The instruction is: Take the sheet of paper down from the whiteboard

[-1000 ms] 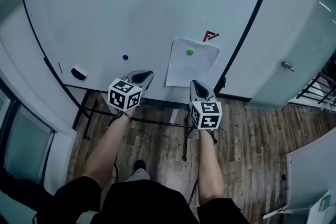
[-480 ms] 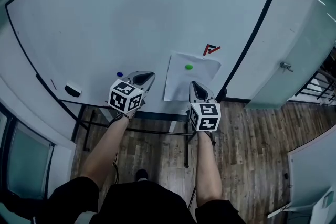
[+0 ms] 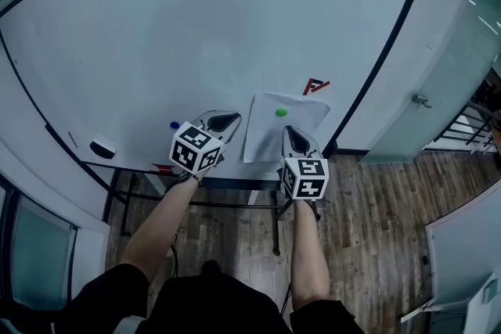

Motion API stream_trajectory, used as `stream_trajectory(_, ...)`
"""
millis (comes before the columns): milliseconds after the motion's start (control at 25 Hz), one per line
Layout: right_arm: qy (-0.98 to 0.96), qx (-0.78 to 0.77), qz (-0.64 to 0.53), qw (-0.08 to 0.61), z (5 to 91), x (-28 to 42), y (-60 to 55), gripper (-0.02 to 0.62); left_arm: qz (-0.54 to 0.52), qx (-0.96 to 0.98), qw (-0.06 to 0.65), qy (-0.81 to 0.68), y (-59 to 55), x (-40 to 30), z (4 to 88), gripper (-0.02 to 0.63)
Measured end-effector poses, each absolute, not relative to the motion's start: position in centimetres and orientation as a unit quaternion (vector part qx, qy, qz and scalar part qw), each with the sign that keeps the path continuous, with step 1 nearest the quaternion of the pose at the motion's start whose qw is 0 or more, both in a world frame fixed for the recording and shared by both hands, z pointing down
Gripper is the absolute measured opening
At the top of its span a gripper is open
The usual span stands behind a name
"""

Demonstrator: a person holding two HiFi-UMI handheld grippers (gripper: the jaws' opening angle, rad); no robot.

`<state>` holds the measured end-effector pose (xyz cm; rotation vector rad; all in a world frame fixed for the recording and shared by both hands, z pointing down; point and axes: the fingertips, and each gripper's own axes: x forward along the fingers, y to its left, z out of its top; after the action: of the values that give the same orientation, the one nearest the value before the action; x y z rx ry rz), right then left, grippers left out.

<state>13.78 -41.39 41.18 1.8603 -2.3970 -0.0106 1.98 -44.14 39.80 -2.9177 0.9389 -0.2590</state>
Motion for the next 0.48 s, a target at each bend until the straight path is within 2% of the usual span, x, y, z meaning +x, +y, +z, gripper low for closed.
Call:
stream_trajectory(320, -0.781, 0.622, -0.004, 0.061, 41.7, 14.3, -41.6, 0.025, -0.090, -0.956, 0.053, 0.273, -45.1, 4.7, 39.6, 0.032)
stream_trajectory(440, -0.776, 0.628, 0.000, 0.065, 42.0, 14.9, -41.5, 0.025, -0.093, -0.956, 0.057, 0.273, -45.5, 5.2, 39.6, 0.116)
stream_trajectory(480, -0.774, 0.630, 0.002, 0.066, 42.1, 15.1, -41.5, 0.025, -0.093, -0.956, 0.058, 0.270, -45.5, 5.5, 39.5, 0.118)
